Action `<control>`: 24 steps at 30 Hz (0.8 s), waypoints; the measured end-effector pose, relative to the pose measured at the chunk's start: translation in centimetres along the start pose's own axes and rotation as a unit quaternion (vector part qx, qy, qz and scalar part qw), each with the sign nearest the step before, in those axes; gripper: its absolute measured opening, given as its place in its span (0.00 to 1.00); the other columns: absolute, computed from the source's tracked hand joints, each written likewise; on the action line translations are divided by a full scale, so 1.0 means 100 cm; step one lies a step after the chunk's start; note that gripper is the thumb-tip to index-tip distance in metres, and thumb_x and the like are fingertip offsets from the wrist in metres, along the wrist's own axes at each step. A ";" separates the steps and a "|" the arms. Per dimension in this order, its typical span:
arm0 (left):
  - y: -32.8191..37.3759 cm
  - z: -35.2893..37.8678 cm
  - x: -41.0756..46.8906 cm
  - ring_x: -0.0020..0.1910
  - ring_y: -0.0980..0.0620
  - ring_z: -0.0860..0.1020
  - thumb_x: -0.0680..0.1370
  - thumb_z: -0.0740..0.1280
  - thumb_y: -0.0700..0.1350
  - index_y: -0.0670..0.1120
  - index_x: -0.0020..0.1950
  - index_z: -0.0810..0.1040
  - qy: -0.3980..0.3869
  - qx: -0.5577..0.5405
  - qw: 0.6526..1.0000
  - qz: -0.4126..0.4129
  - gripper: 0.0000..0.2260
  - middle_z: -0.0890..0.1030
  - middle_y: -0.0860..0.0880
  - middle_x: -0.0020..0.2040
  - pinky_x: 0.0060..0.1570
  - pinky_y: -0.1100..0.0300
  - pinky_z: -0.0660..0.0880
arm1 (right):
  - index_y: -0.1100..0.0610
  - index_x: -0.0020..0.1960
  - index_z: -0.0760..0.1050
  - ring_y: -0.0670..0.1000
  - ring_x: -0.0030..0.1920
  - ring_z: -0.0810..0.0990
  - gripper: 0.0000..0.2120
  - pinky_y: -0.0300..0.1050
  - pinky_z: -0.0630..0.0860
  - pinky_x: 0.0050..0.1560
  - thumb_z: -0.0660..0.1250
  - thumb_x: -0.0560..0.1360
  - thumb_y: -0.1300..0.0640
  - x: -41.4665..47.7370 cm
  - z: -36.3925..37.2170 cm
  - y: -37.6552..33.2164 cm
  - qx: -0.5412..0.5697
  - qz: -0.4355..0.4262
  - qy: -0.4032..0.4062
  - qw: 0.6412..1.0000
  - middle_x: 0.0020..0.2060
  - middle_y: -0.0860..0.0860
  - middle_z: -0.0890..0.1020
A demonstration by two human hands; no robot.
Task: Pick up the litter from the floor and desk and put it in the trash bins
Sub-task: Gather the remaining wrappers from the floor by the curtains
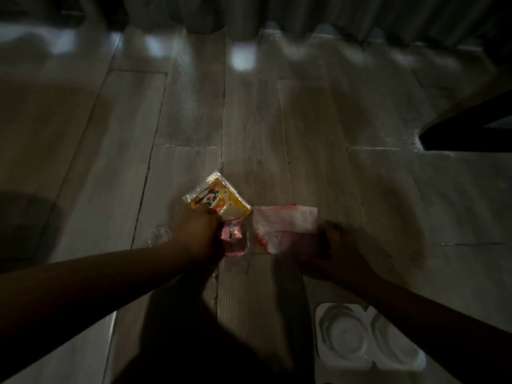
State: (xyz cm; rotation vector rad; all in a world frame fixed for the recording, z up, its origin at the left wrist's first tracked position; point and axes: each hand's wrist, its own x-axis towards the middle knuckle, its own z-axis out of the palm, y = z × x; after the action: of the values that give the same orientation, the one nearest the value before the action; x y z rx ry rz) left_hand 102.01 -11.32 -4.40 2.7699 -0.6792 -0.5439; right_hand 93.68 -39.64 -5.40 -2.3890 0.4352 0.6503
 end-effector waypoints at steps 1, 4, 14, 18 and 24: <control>-0.001 0.000 0.000 0.56 0.51 0.74 0.72 0.70 0.56 0.48 0.57 0.79 -0.005 0.012 1.000 -0.007 0.18 0.80 0.49 0.54 0.57 0.57 0.72 | 0.51 0.76 0.56 0.57 0.71 0.65 0.51 0.58 0.71 0.66 0.76 0.62 0.37 0.000 0.003 -0.005 0.016 -0.015 0.005 1.000 0.73 0.53 0.61; -0.002 0.002 0.000 0.56 0.51 0.74 0.71 0.71 0.55 0.49 0.56 0.79 -0.007 0.021 1.000 -0.013 0.17 0.80 0.49 0.54 0.56 0.57 0.72 | 0.50 0.77 0.53 0.56 0.70 0.65 0.55 0.57 0.73 0.65 0.75 0.60 0.34 0.005 0.008 -0.017 0.047 -0.024 0.025 0.998 0.73 0.53 0.60; -0.008 0.004 -0.002 0.50 0.53 0.75 0.69 0.74 0.55 0.48 0.54 0.81 0.008 -0.047 0.999 -0.011 0.17 0.81 0.50 0.51 0.50 0.60 0.74 | 0.42 0.76 0.39 0.64 0.72 0.57 0.56 0.62 0.63 0.70 0.70 0.62 0.29 0.043 0.039 -0.047 -0.100 0.041 0.041 0.993 0.76 0.56 0.47; -0.010 0.005 -0.003 0.35 0.67 0.69 0.66 0.77 0.52 0.51 0.49 0.82 0.023 -0.113 0.993 -0.005 0.14 0.74 0.61 0.38 0.35 0.78 0.61 | 0.43 0.75 0.53 0.60 0.67 0.63 0.47 0.58 0.69 0.64 0.68 0.63 0.29 0.046 0.048 -0.044 -0.159 -0.057 0.097 0.981 0.71 0.56 0.58; -0.014 0.008 0.003 0.40 0.58 0.73 0.64 0.78 0.52 0.49 0.44 0.82 -0.001 -0.149 0.986 -0.070 0.13 0.76 0.56 0.40 0.43 0.63 0.69 | 0.49 0.66 0.70 0.50 0.57 0.75 0.31 0.39 0.67 0.49 0.67 0.70 0.33 0.043 0.059 -0.048 -0.146 -0.115 0.162 0.969 0.62 0.50 0.73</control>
State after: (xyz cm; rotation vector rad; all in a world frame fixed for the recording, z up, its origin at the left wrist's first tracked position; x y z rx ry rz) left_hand 102.48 -10.39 -5.63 2.5453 -0.3697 -0.6209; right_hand 97.36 -32.87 -9.48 -2.7851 0.1982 0.2273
